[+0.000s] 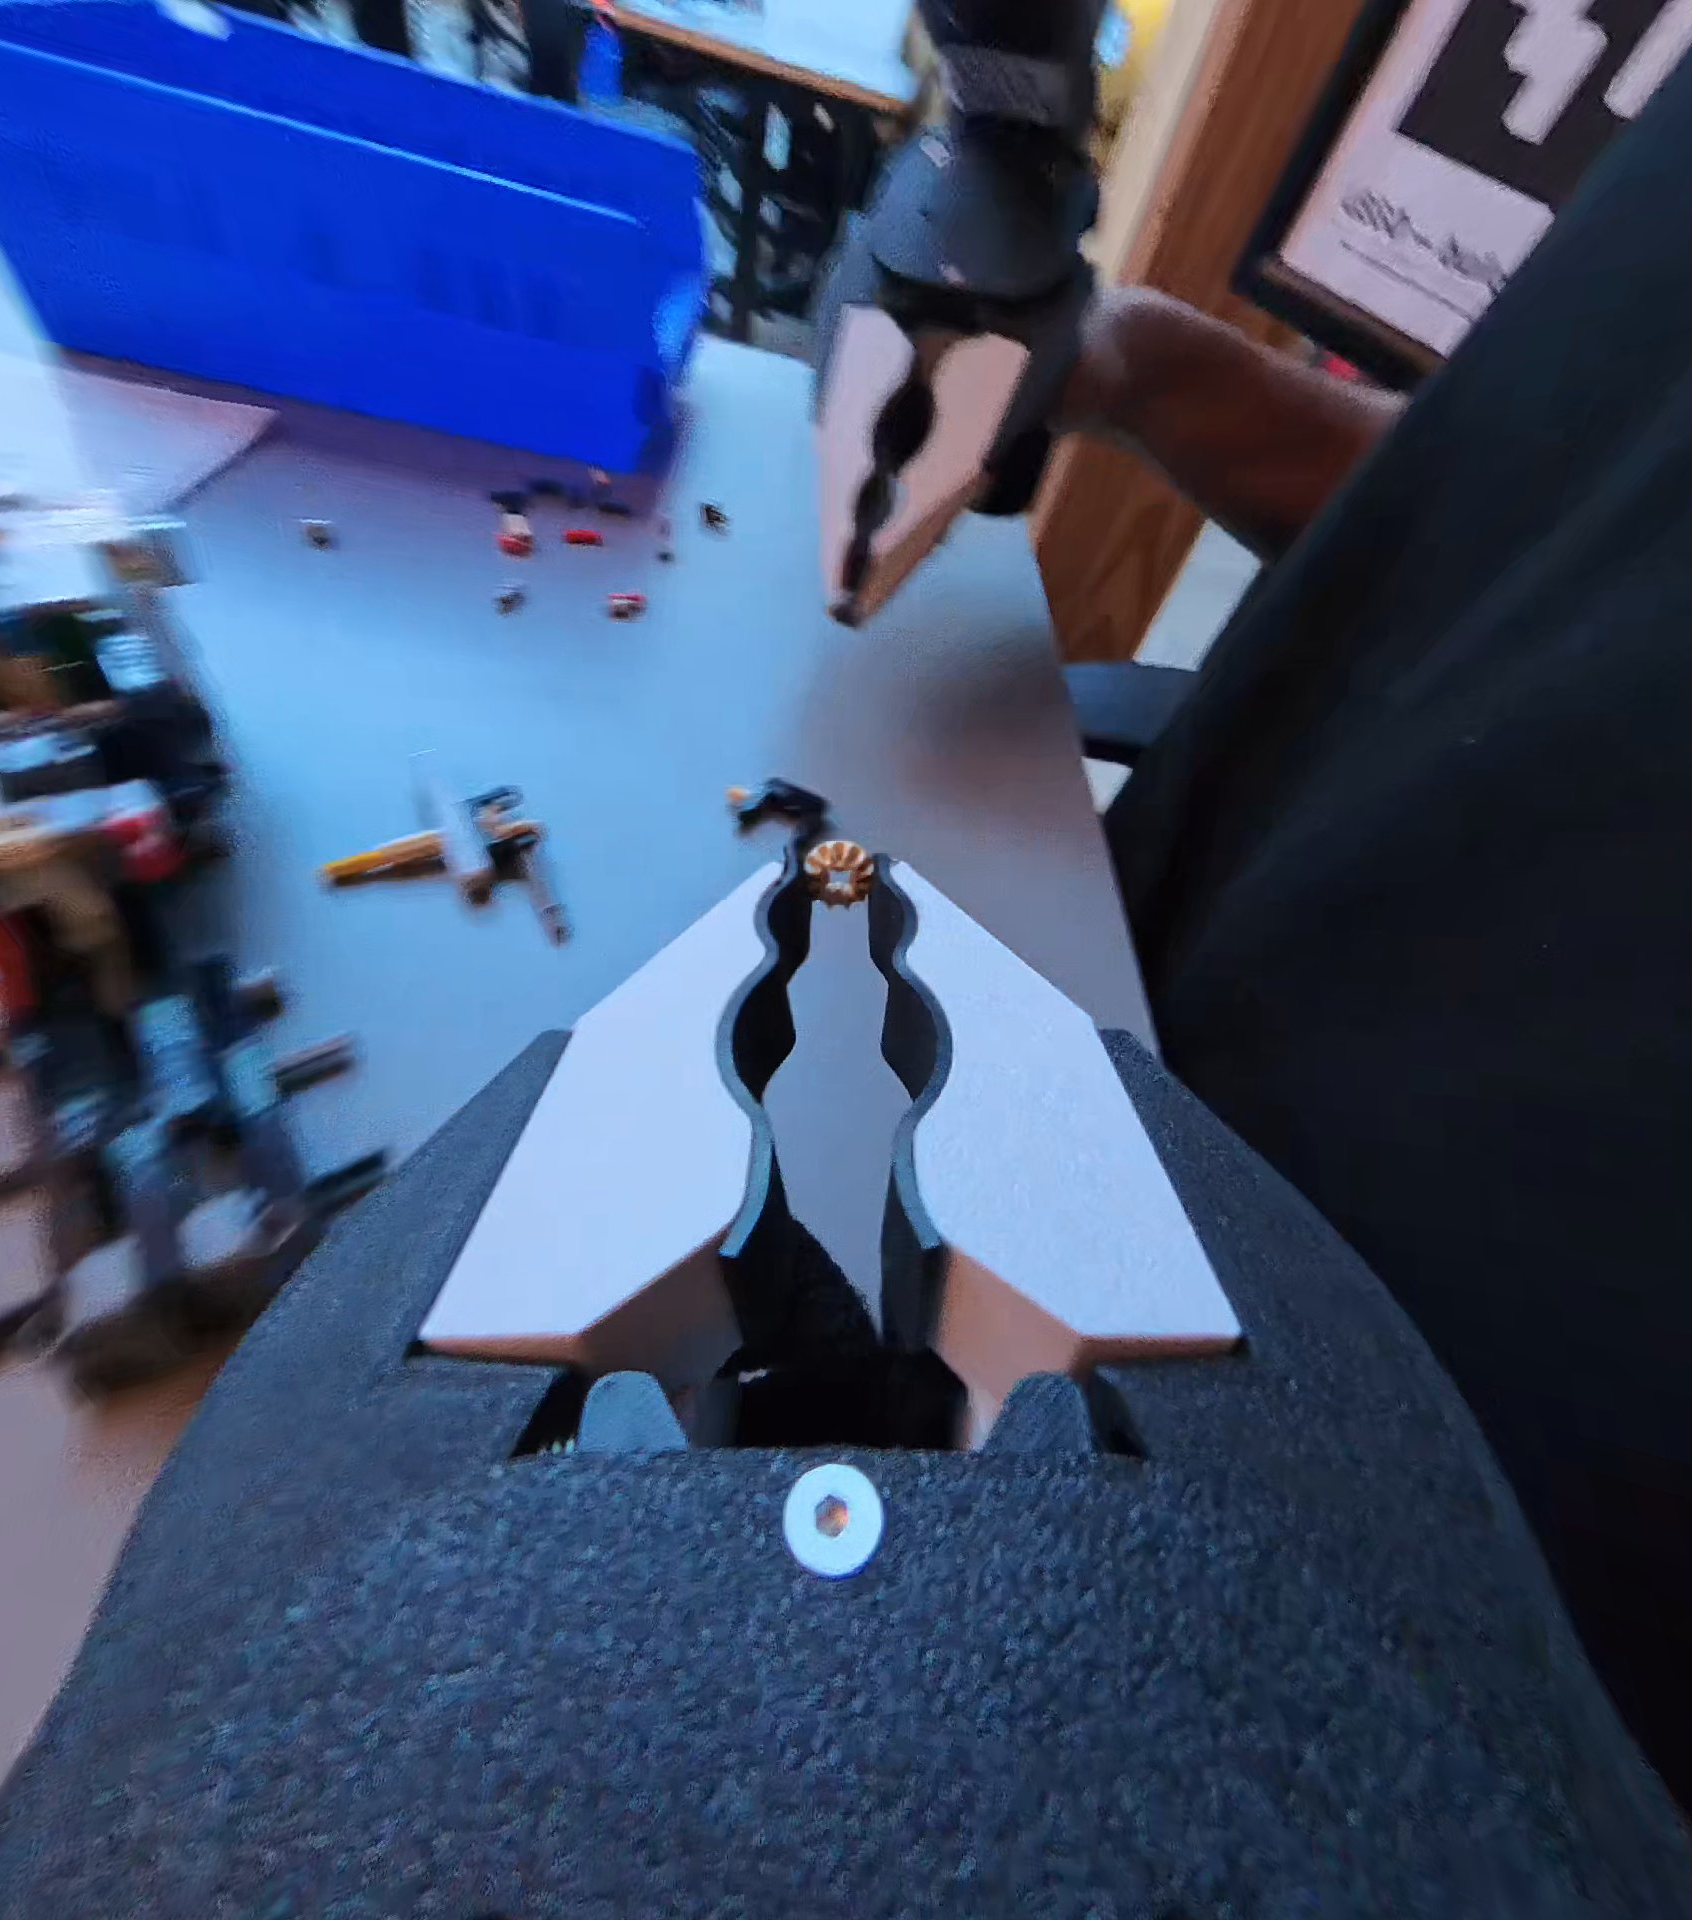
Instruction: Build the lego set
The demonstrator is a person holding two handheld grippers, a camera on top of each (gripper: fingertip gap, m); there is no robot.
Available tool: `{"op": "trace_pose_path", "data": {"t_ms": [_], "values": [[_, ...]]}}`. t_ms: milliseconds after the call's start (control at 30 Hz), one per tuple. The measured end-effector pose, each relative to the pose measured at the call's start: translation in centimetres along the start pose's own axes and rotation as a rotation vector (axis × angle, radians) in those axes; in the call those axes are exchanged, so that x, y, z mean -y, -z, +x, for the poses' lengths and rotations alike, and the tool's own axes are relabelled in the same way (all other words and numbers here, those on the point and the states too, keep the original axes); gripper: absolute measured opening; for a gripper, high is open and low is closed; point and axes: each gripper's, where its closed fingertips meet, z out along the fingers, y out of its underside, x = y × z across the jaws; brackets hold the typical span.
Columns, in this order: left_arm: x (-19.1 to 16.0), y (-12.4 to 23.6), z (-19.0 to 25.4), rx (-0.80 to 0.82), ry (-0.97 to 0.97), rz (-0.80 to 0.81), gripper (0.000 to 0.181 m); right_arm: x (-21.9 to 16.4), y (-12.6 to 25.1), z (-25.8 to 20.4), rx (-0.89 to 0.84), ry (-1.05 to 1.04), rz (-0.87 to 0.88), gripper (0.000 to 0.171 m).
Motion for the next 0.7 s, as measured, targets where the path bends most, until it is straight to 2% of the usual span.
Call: {"op": "trace_pose_path", "data": {"t_ms": [133,233,400,467,700], "values": [[2.2,-5.6,1.1,-0.024,-0.017,-0.105,0.009,-0.7,1.2,0.8,-0.093,-0.059,-0.001,0.003],[3.2,-11.2,-3.4,0.17,-0.044,-0.296,0.01,-1.5,2.2,1.0,-0.172,-0.104,0.045,0.003],[3.0,-19.3,-7.9,0.194,-0.148,-0.642,0.01,-3.1,3.7,0.8,-0.265,-0.152,0.116,0.003],[2.5,-20.7,-9.1,0.196,-0.148,-0.722,0.01,-3.7,3.9,0.7,-0.294,-0.149,0.131,0.003],[1.9,-22.9,-10.4,0.165,-0.16,-0.763,0.01,-4.6,4.2,0.1,-0.274,-0.168,0.218,0.003]]}}
